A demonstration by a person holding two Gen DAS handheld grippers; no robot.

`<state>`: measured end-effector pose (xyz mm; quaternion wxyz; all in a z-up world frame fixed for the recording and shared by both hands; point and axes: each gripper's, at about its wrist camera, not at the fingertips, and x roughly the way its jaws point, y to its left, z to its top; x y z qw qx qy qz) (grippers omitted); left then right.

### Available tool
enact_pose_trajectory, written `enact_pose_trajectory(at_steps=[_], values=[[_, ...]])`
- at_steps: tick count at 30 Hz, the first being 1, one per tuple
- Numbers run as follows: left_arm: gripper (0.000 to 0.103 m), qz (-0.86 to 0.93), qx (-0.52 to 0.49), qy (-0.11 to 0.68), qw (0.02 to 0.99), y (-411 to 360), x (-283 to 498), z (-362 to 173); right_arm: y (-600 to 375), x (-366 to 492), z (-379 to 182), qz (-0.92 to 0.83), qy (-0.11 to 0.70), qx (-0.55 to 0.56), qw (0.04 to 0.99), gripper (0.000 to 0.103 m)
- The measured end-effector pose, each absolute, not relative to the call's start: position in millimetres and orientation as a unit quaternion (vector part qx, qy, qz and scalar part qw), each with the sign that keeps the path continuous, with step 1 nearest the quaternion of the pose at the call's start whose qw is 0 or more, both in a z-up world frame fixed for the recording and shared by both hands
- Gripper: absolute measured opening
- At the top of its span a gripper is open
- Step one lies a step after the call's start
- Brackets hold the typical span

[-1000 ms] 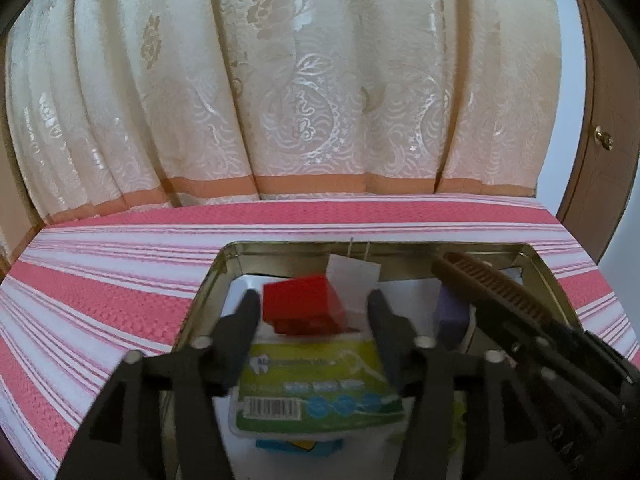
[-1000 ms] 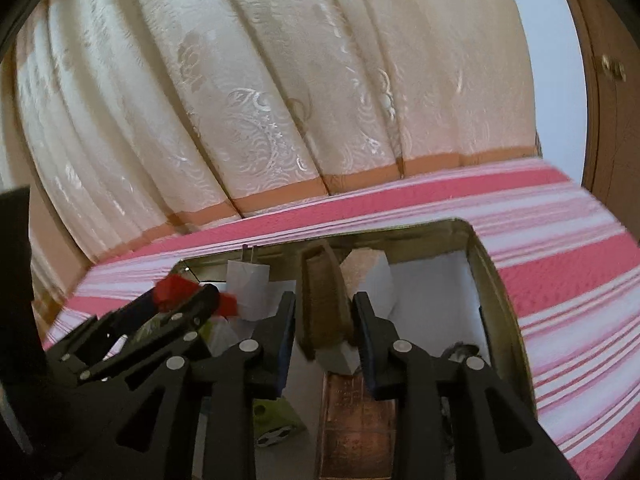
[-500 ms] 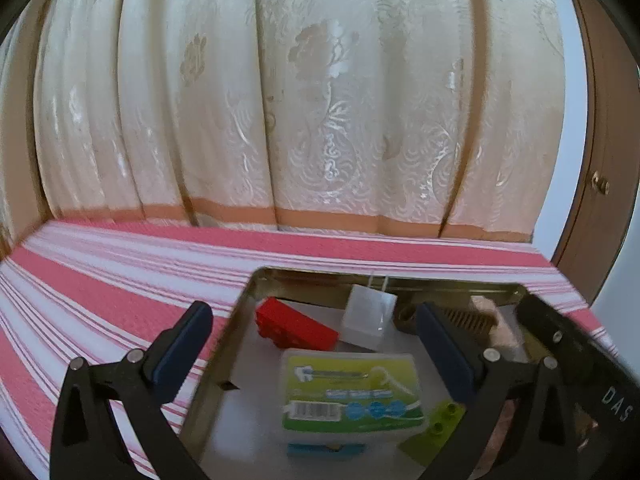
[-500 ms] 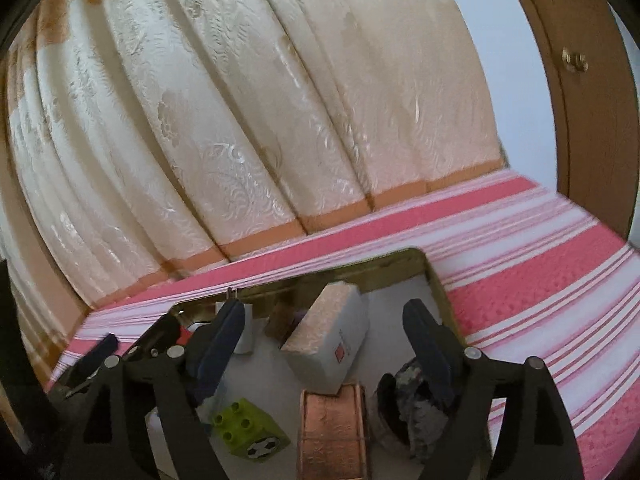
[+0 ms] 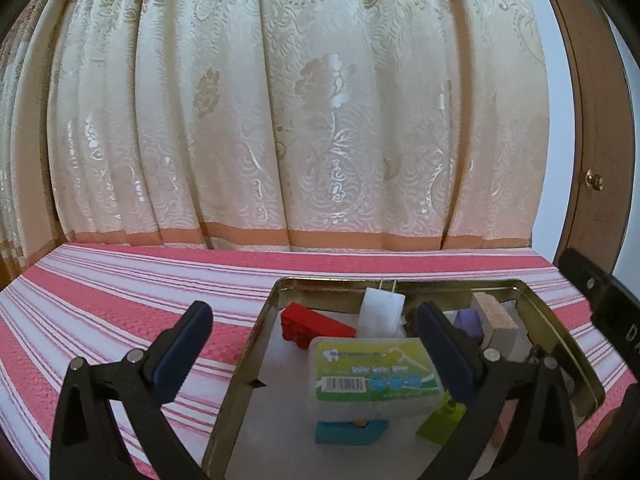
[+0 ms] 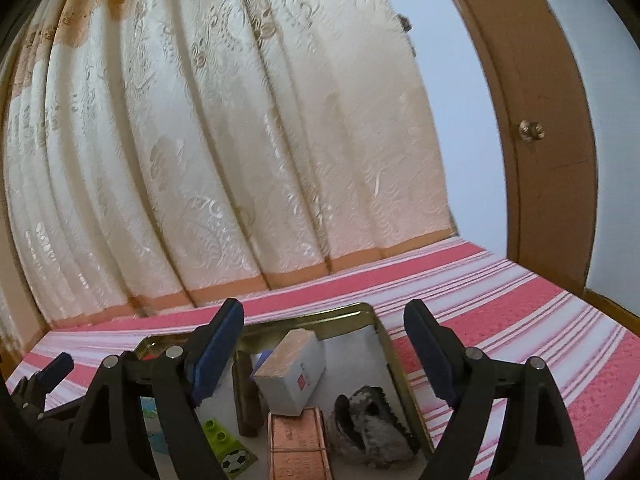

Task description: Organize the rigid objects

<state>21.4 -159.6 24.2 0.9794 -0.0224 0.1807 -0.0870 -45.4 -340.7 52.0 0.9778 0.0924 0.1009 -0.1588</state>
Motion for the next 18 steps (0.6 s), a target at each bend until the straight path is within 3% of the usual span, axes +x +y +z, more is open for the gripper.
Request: enact_pose_trajectory(at_steps=[7, 9, 18], values=[[0.103, -0.086, -0.027, 0.167, 0.982, -152, 10, 24, -331, -60, 48, -0.168, 0.068, 0.093, 0.979, 0.086], [0.103, -0.086, -0.026, 0.167, 0.982, -150, 8, 24, -327, -64, 48, -0.172, 0.057, 0.084, 0.980, 0.092], [0.103, -0.089, -0.013, 0.155, 0.984, -151, -4, 25, -314, -73, 46, -0.169, 0.070, 0.075, 0.980, 0.093]])
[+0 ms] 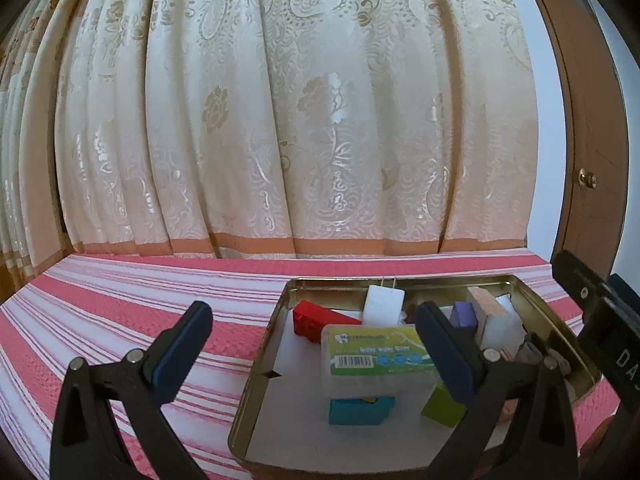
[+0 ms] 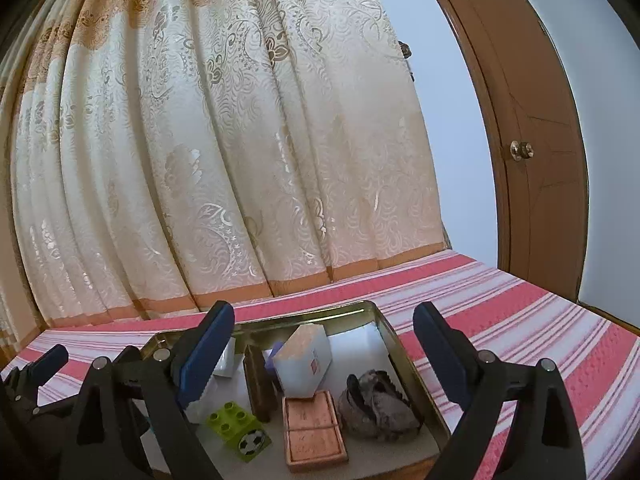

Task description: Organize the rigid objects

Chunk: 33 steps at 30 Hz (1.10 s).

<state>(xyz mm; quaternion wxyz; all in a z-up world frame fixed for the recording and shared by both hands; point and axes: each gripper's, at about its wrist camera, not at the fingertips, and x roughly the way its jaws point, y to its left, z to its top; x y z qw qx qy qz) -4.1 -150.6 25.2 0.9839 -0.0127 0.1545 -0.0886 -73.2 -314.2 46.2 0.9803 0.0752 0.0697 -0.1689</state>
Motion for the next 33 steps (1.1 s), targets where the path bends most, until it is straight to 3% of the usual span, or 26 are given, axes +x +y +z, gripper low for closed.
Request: enact_pose_trajectory(at_steps=[18, 33], values=[[0.103, -0.086, 0.007, 0.144, 0.986, -152, -21, 27, -289, -105, 51, -0.201, 0.022, 0.037, 0.979, 0.102], [0.103, -0.105, -0.003, 0.167, 0.980, -154, -18, 25, -290, -101, 50, -0.197, 0.035, 0.039, 0.979, 0.102]])
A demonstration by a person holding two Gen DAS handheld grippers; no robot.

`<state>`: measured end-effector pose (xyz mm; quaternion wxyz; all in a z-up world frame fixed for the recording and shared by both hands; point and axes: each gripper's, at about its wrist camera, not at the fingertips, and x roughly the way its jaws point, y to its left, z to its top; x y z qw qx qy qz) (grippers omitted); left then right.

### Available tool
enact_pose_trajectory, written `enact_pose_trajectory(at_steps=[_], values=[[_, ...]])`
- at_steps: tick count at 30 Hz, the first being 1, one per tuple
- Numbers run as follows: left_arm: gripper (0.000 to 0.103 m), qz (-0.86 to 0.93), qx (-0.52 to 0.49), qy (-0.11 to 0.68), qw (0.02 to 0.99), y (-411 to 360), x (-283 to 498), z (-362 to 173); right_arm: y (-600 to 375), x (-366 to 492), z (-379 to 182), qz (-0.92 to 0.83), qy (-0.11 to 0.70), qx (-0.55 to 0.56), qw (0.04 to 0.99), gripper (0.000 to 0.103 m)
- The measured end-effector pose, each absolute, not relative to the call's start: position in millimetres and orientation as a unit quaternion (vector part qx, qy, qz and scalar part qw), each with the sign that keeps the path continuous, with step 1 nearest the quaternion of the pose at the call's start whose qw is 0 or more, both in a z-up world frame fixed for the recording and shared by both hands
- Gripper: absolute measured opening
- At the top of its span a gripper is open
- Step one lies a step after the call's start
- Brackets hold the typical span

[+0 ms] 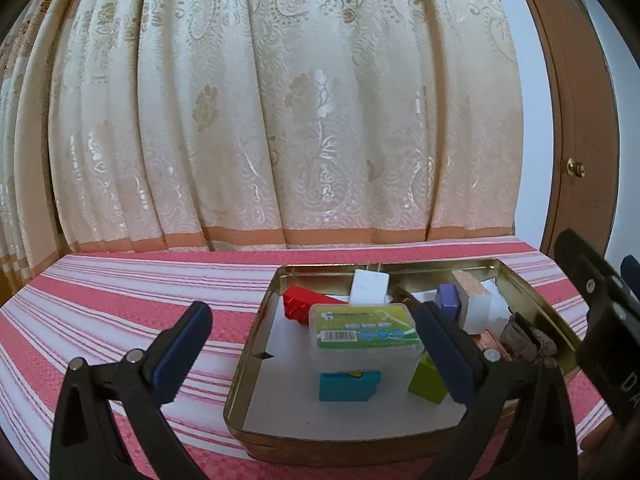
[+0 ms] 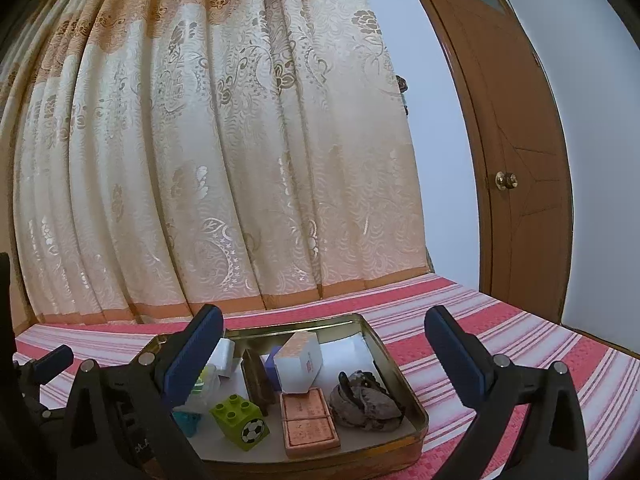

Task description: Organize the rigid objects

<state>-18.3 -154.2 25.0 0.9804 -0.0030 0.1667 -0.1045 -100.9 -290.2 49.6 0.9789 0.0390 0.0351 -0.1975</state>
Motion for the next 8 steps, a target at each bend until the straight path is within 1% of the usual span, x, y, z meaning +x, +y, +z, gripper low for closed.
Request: enact_pose_trajectory(at_steps=[8], values=[[0.103, -0.105, 0.001, 0.160, 0.981, -155.6, -21.3, 25.2, -291.1, -99.9, 48.7, -0.198, 0.039, 0.041, 0.979, 0.102]])
